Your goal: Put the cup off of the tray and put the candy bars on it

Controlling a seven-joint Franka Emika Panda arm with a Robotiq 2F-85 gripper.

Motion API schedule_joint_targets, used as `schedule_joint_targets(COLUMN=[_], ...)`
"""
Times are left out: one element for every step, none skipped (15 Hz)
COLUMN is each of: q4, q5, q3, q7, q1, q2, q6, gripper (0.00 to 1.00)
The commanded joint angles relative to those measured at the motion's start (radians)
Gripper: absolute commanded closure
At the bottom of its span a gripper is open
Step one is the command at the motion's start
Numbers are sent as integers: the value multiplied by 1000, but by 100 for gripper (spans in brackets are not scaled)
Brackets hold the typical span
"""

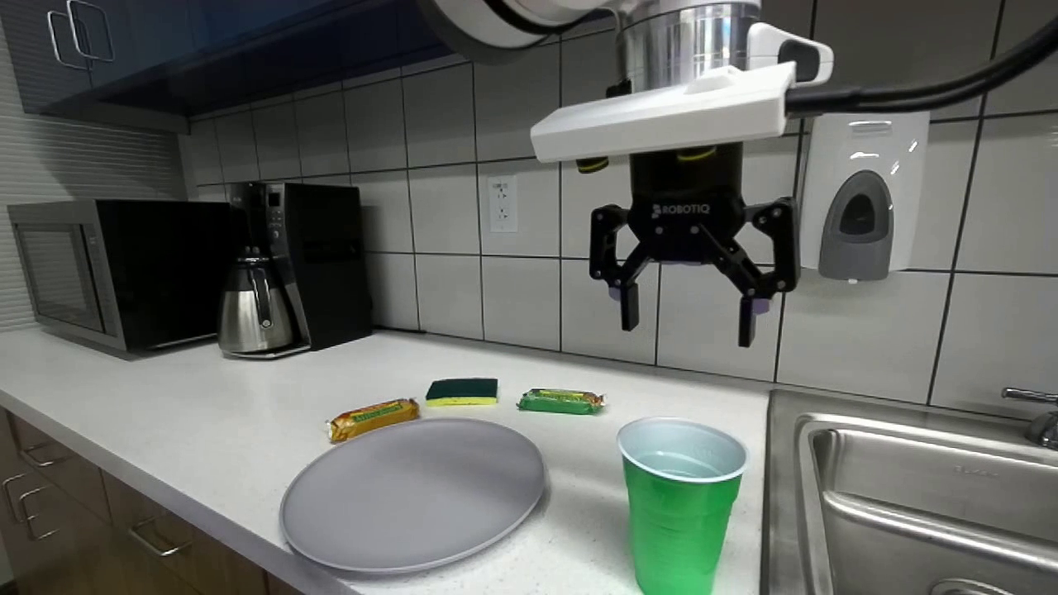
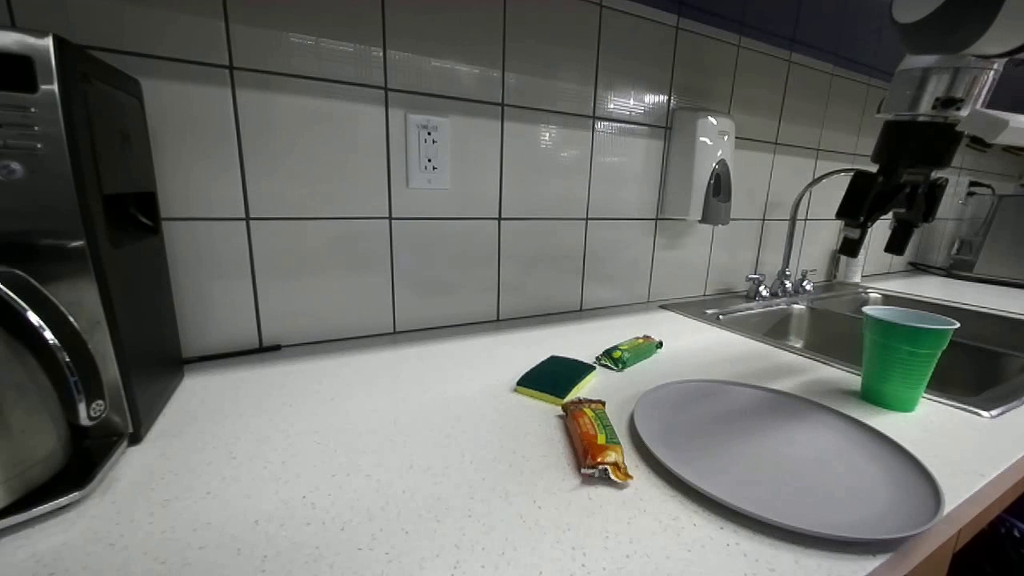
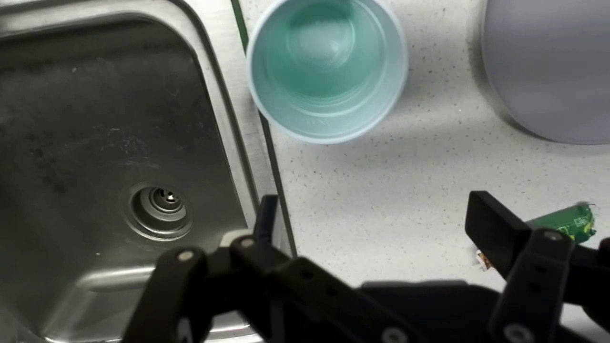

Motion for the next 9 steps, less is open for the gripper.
schedule_joint_targets(q4=[-8,-5,-4,0,3,7,11,12,17], q5=[-47,-52,-59,-66,-71,-73,-74,-74,-72], q3=[49,61,73,86,96,106,116,125,137], q7=[139,173,207,242,272,301,333,360,390], q1=[19,26,33,40,47,53,61,67,75], q2=[-27,-22,-18,-12,-7,-2,3,7,10], q6=[-29,-33,-33,-38,-41,-45,-47,-46,-50], gripper=[0,0,0,0,0,0,0,0,0])
